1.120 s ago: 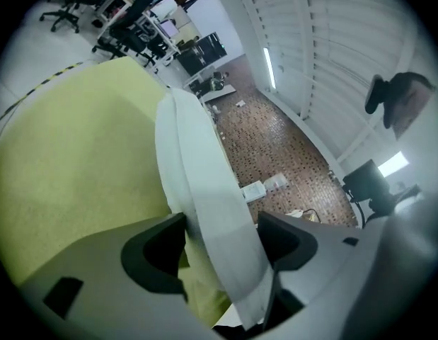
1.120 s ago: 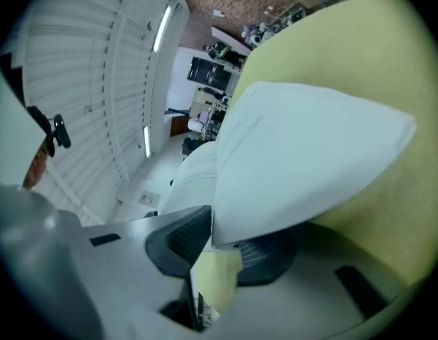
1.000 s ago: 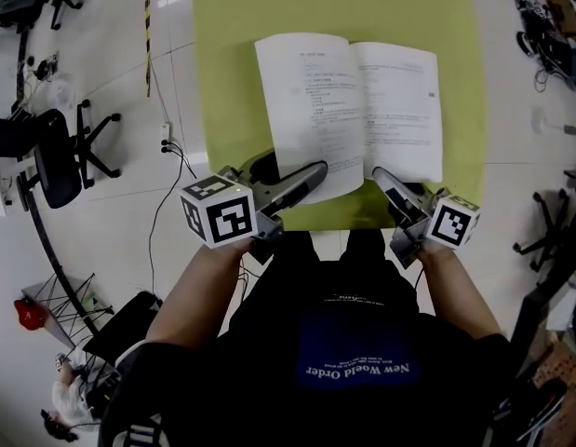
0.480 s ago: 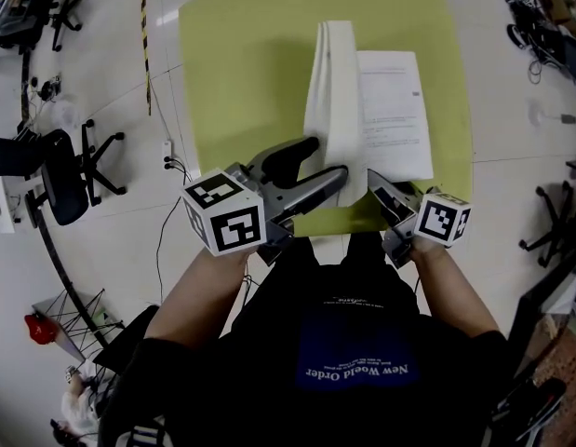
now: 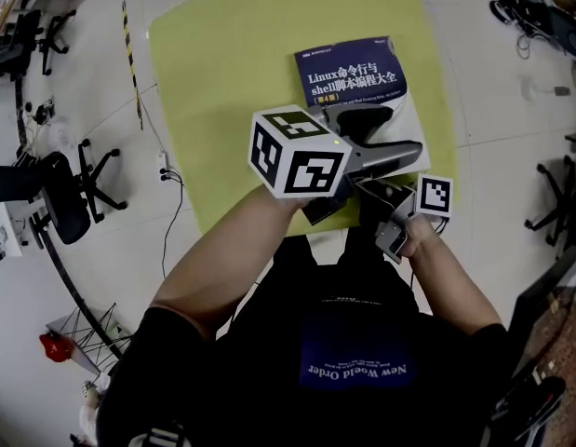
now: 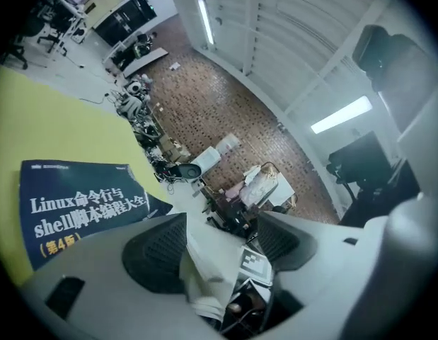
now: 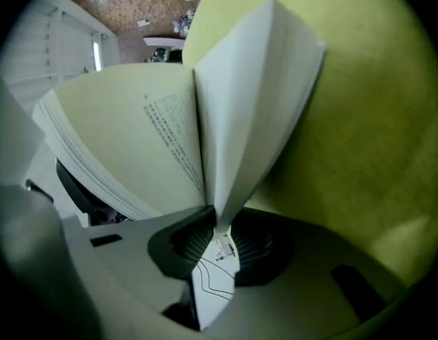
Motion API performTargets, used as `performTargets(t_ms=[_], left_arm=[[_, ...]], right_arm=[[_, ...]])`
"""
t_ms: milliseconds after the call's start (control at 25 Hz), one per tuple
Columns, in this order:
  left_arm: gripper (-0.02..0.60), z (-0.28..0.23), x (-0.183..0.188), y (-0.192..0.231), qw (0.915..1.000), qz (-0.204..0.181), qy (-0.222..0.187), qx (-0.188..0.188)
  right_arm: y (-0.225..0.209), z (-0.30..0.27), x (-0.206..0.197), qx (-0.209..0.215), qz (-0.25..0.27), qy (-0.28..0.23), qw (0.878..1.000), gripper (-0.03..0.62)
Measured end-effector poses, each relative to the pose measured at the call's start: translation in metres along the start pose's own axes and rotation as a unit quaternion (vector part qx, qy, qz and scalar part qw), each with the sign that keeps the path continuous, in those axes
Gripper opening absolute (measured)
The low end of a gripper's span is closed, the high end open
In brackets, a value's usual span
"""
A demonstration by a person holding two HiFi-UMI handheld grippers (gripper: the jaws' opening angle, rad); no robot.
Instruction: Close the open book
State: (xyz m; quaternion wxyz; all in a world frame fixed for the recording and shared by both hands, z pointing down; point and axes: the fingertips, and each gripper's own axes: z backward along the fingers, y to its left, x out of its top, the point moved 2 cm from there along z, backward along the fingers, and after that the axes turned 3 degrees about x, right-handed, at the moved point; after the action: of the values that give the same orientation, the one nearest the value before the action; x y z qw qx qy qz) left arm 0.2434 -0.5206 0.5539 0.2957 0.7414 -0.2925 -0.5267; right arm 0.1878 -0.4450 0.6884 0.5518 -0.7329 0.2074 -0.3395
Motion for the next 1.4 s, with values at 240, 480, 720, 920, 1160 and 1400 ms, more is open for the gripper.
performTargets(t_ms=[240,480,720,920,1160,1400], left_arm=[[0.318,-0.003,0.0,-0.024,0.9984,-0.018,-0.021,-0.049],[0.318,0.012,-0.014,-0.034,0.9974,-0.003,-0.038,-0.061],[0.318,0.047,-0.013,-0.046,0.9956,-0.043,-0.077,-0.032],[0.318,0.106,0.001,-0.081,0.9877,-0.079,-0.135,-0.005],[0.288,0.222,0.04,-0.134,0.953,-0.185,-0.228,0.077],[0.081,0.323,0.047,-0.176,0.9111,-0.203,-0.32,0.163]], right_arm=[[-0.011,0.033,0.002,-0.091,0.016,-0.049,0.995,0.057],[0.003,0.066,-0.019,-0.161,0.134,-0.024,0.977,0.072],[0.051,0.086,-0.032,-0.13,0.209,-0.01,0.969,0.072],[0.135,0.083,-0.05,-0.061,0.369,0.004,0.928,0.072],[0.255,0.051,-0.068,0.018,0.553,-0.008,0.833,0.07],[0.35,0.042,-0.085,0.039,0.681,-0.041,0.73,-0.012]])
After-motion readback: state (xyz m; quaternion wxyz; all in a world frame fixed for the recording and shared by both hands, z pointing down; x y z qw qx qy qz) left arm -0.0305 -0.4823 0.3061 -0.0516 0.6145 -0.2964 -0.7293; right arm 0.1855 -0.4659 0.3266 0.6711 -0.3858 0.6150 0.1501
